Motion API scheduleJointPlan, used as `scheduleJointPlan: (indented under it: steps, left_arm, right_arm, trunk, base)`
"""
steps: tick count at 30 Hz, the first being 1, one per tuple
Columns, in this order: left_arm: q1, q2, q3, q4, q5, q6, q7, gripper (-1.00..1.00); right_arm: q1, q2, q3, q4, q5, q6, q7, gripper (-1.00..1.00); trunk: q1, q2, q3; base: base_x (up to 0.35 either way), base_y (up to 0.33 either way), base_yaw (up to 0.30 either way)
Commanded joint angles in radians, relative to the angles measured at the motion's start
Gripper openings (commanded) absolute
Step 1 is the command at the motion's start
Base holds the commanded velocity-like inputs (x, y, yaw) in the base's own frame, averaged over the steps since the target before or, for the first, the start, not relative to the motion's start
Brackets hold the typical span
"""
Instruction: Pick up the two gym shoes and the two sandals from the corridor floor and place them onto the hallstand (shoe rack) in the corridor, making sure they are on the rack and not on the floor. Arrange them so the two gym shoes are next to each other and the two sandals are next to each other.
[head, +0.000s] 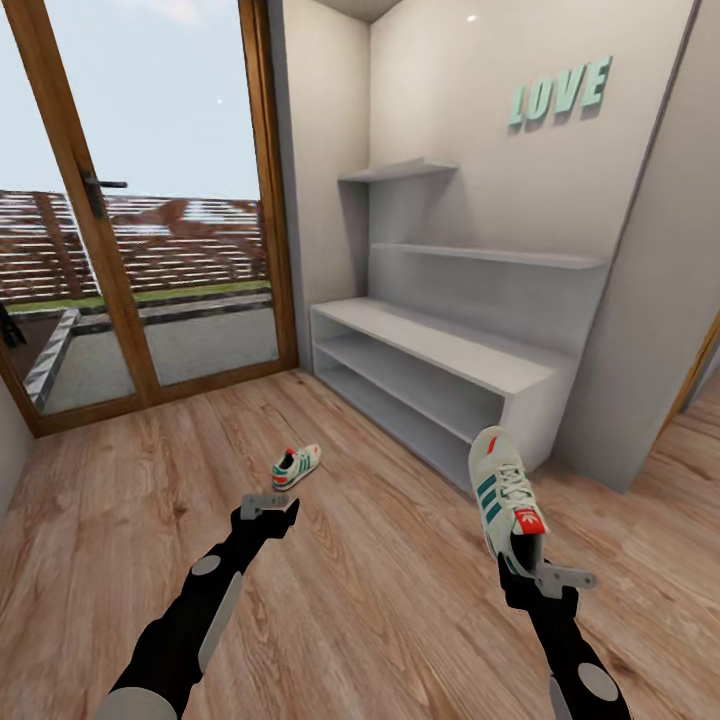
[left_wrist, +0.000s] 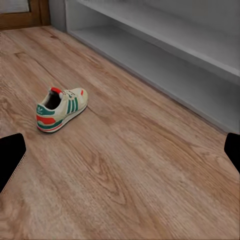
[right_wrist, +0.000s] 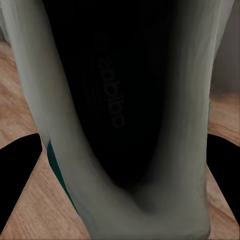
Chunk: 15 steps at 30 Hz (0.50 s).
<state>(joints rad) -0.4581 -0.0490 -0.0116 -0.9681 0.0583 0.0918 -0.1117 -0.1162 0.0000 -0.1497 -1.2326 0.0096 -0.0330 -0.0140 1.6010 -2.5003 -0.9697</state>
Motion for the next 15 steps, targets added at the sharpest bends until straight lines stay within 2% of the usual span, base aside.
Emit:
scheduleJointPlan:
  steps: [1, 15]
  left_arm:
    - [0.0, 0.0, 0.001, -0.001, 0.006, 0.006, -0.003, 1.0]
    - [0.0, 0.0, 0.001, -0.001, 0.006, 0.007, -0.003, 1.0]
  right_arm:
    - [0.0, 0.0, 0.0, -0.001, 0.0, -0.002, -0.001, -1.0]
    - [0.0, 0.0, -0.001, 0.0, 0.0, -0.002, -0.001, -1.0]
  trunk:
    - [0.0, 0.0, -0.001]
    - [0.0, 0.0, -0.001]
  base:
    - [0.321, 0.141, 0.0]
    - [0.314, 0.185, 0.0]
